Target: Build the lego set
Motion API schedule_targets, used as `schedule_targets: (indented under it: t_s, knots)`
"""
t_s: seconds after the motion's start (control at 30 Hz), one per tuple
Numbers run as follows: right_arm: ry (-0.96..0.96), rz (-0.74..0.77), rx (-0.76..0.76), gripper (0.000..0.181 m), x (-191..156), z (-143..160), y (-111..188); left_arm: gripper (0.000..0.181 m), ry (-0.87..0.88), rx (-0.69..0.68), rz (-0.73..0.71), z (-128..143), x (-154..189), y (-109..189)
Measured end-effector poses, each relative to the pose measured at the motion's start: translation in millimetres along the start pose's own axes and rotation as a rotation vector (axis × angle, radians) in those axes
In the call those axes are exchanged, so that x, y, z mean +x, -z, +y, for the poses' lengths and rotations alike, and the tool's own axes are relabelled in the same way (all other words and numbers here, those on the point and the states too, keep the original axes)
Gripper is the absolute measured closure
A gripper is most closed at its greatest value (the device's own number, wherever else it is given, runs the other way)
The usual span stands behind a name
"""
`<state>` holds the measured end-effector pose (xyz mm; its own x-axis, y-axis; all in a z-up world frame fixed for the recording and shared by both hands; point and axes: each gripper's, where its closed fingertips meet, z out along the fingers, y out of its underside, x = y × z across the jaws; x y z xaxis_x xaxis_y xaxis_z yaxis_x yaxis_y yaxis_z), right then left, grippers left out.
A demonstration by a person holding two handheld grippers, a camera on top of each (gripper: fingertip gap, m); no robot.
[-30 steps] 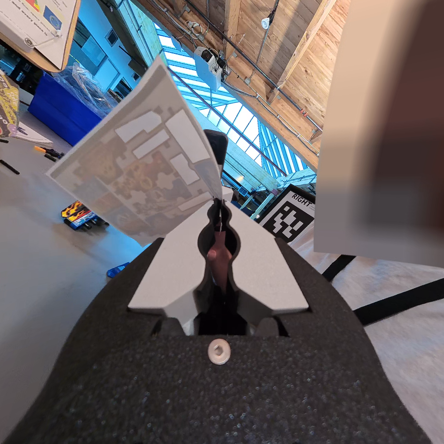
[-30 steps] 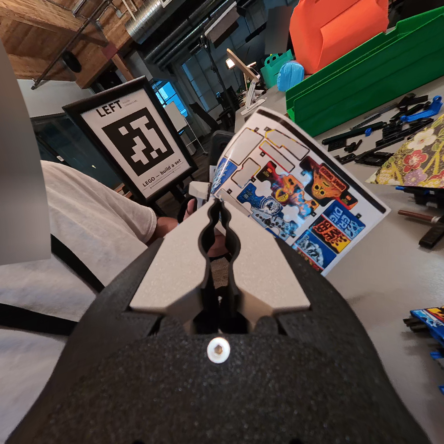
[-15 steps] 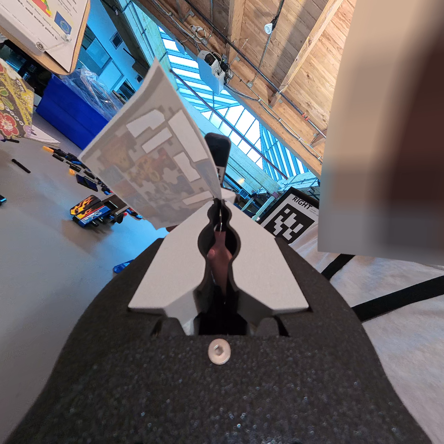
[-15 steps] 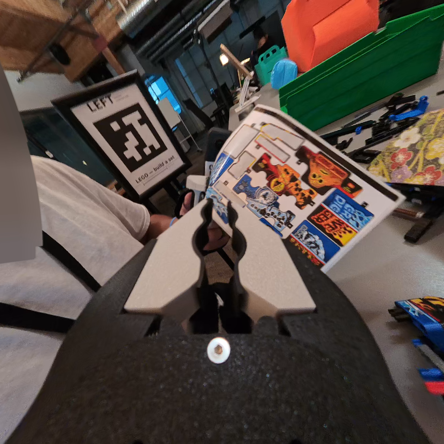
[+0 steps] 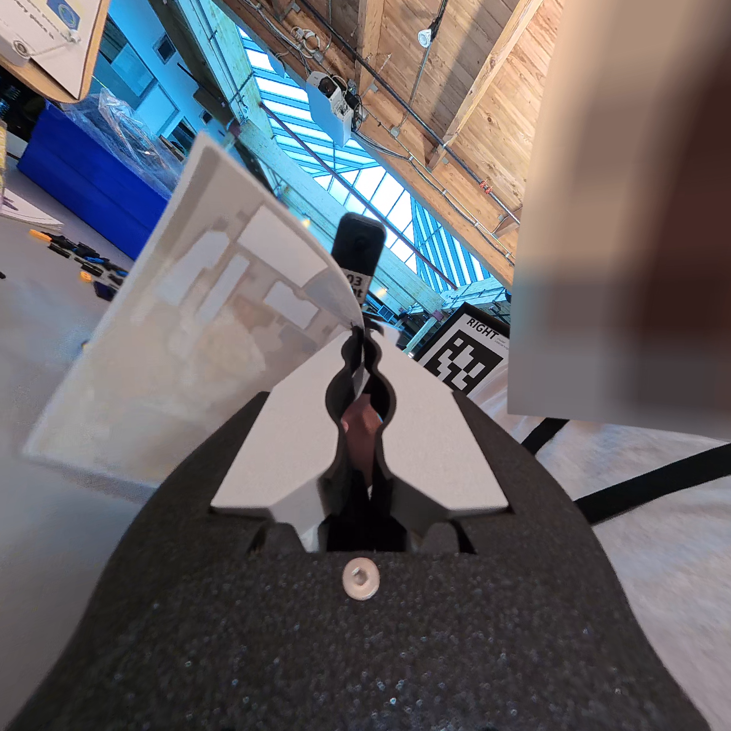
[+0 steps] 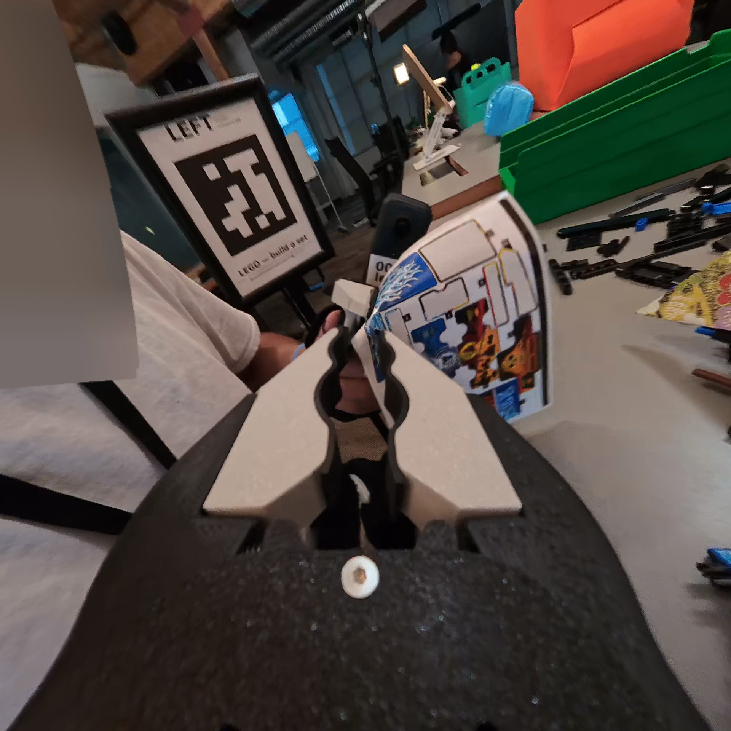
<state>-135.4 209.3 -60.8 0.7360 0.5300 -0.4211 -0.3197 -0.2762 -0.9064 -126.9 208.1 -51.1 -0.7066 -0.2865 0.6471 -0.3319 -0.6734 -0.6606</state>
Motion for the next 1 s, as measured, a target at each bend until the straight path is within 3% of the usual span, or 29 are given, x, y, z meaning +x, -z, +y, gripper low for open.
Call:
schedule_targets:
  t_s: [0.13,0.3,0.47,0.57,0.63,0.7,0.77,0.8,0.87,0.9,0.93,1.0]
  knots:
    - [-0.100,-0.082,0.075,0.180,0.5,-6.4,6.8,0.181,-0.001,-0.007,0.000,1.7,-0.8,0.2]
    - [-0.097,-0.044,0.059,0.180,10.3,-1.7,7.9,0.181,-0.002,-0.017,-0.001,3.4,-0.4,0.1]
    - [0.042,0.017,0.012,0.151,15.5,-4.8,24.1,0.181,0.052,-0.009,0.011,-6.8,-2.5,7.3]
    - [0.221,0.217,-0.120,0.131,39.3,-2.9,43.8,0.181,0.124,-0.262,0.067,11.2,2.6,11.1]
    - [0.267,0.259,-0.114,0.115,52.4,-12.2,56.2,0.181,0.167,-0.459,0.123,25.3,13.6,18.0]
    - [0.221,0.164,-0.151,0.109,57.8,-9.6,59.4,0.181,0.069,-0.610,0.123,34.4,17.4,21.9]
    - [0.097,-0.083,-0.234,0.110,36.7,4.6,52.2,0.181,-0.006,-0.729,0.094,39.6,16.3,22.2]
    - [0.038,-0.187,-0.268,0.111,25.0,9.4,47.6,0.181,-0.029,-0.760,0.087,38.8,16.5,20.9]
    - [-0.008,-0.255,-0.348,0.118,20.0,23.0,37.5,0.181,-0.074,-0.840,0.072,40.9,16.2,22.9]
    - [-0.006,-0.281,-0.393,0.129,17.8,30.3,35.4,0.181,-0.109,-0.859,0.042,39.4,11.8,22.7]
    - [-0.005,-0.317,-0.408,0.151,12.6,33.5,35.3,0.181,-0.130,-0.860,0.018,35.8,8.7,21.7]
    - [0.029,-0.253,-0.361,0.181,21.2,29.8,32.6,0.181,-0.163,-0.835,-0.026,26.0,3.6,20.3]
